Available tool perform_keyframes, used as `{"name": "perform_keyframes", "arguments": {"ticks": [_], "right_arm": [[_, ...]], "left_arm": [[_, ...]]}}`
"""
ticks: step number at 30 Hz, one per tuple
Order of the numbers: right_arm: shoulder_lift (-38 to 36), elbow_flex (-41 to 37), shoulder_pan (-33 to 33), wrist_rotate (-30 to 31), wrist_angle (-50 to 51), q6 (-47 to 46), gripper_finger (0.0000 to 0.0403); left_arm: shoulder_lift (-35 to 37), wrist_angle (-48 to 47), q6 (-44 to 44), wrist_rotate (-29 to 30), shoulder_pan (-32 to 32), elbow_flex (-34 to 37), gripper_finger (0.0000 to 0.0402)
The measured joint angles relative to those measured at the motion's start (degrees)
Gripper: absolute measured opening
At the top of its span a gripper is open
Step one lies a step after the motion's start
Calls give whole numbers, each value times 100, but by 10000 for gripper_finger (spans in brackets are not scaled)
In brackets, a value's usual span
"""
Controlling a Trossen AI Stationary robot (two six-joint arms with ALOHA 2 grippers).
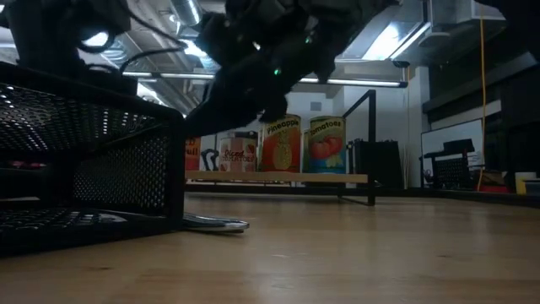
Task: Pick and place cans onto a shelf
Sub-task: Put the canned pineapple rings on the shelf
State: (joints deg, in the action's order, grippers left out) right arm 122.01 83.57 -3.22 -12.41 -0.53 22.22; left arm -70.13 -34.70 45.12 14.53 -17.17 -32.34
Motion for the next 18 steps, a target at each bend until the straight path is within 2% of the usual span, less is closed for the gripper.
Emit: {"name": "perform_keyframes", "arguments": {"ticks": [6,18], "right_arm": [[368,2,4,500,-292,33,58],[776,2,16,530,-687,33,58]], "left_arm": [[-518,164,-9,198,21,2,88],[-633,755,-54,450,37,2,88]]}}
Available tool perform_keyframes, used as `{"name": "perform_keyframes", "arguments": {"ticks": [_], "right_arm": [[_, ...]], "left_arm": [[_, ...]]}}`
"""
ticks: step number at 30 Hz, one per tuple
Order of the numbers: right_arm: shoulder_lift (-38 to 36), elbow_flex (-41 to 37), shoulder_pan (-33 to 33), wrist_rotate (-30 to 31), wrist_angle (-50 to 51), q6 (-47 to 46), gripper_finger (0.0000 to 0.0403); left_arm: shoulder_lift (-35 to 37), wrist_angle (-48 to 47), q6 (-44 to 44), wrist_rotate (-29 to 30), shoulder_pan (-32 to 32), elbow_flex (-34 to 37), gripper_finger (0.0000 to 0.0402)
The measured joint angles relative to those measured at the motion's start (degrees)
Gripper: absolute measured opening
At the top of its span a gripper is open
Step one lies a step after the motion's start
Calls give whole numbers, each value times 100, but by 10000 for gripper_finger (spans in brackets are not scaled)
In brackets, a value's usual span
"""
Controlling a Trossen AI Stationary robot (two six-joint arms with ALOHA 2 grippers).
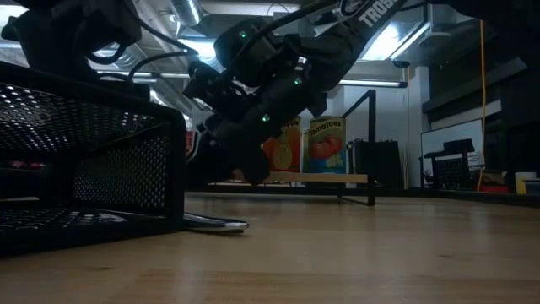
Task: Pick and place cans onto a shelf
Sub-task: Put the canned pineapple rings on the shelf
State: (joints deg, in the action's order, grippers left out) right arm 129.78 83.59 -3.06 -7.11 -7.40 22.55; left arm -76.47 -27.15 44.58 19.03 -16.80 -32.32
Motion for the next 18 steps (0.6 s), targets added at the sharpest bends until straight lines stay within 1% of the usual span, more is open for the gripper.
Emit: {"name": "perform_keyframes", "arguments": {"ticks": [12,18], "right_arm": [[2,2,98,-14,18,-24,58],[2,2,95,-18,318,-426,58]], "left_arm": [[0,196,-14,-4,0,1,80],[0,237,-80,14,0,-153,65]]}}
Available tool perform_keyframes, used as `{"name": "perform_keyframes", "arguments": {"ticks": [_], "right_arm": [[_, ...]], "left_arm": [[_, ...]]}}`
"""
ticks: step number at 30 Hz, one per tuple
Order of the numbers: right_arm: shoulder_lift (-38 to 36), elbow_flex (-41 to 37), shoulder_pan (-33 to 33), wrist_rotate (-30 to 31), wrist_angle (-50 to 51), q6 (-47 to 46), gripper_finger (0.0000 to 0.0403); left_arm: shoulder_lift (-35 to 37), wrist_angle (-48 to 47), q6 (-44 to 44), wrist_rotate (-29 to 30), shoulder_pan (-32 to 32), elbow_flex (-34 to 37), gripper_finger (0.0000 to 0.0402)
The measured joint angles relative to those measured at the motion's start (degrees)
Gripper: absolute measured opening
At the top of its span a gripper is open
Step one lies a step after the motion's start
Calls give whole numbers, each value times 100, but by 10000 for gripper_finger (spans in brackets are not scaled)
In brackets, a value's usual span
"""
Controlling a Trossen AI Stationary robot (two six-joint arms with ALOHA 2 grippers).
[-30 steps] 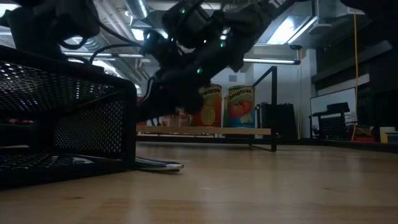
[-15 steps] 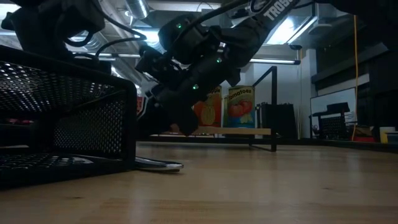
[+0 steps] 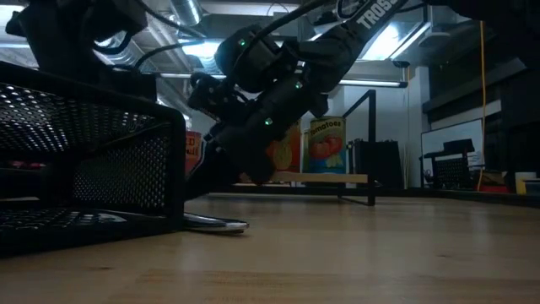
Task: Pick and place cans onto a shelf
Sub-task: Put the canned pineapple rings on the shelf
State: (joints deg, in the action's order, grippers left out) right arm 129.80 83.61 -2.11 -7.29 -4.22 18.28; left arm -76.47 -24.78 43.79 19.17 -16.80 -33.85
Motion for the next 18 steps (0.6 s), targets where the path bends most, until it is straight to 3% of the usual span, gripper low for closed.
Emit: {"name": "perform_keyframes", "arguments": {"ticks": [18], "right_arm": [[-12,22,2,-31,525,-24,58]], "left_arm": [[2,60,-360,110,-1,-384,22]]}}
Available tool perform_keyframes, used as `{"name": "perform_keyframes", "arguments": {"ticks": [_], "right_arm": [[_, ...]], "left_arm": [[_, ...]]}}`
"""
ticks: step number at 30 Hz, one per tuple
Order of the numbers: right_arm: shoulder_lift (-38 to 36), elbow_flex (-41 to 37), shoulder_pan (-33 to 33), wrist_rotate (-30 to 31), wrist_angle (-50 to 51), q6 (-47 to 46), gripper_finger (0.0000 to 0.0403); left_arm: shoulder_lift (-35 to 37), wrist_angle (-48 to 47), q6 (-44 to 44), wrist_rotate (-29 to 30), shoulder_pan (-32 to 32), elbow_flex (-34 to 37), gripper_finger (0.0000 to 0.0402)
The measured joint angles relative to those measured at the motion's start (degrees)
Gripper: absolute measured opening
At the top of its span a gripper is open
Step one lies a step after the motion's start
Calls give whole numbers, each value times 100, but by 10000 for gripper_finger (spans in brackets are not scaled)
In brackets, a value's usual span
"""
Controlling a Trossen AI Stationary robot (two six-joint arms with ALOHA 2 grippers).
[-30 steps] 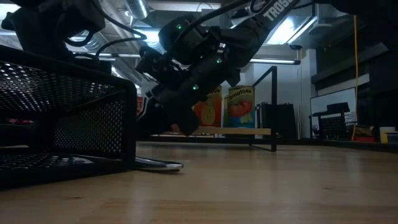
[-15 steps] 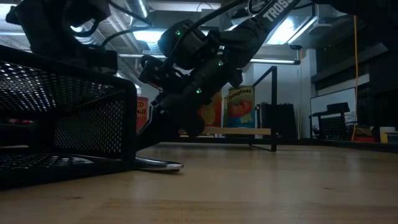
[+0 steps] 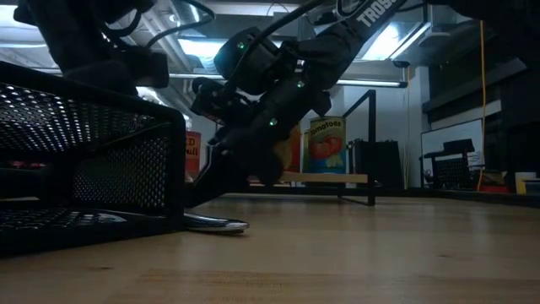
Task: Pick and place cans onto a shelf
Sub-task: Put the canned pineapple rings on the shelf
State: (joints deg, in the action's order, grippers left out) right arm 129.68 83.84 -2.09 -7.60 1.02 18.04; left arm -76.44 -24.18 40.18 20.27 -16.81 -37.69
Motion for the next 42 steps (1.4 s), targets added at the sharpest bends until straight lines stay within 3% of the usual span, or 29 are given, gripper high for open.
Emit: {"name": "perform_keyframes", "arguments": {"ticks": [5,19,29,42], "right_arm": [[-15,177,0,-16,604,-282,58],[29,1710,0,9,3719,-94,58],[29,1962,-17,50,3032,157,58],[188,1858,-7,61,2338,153,58]], "left_arm": [[0,194,-22,-4,1,-7,10],[0,229,-142,-4,3,-11,2],[0,-402,-195,-173,-16,-11,2],[-42,-347,-320,-172,-14,-4,2]]}}
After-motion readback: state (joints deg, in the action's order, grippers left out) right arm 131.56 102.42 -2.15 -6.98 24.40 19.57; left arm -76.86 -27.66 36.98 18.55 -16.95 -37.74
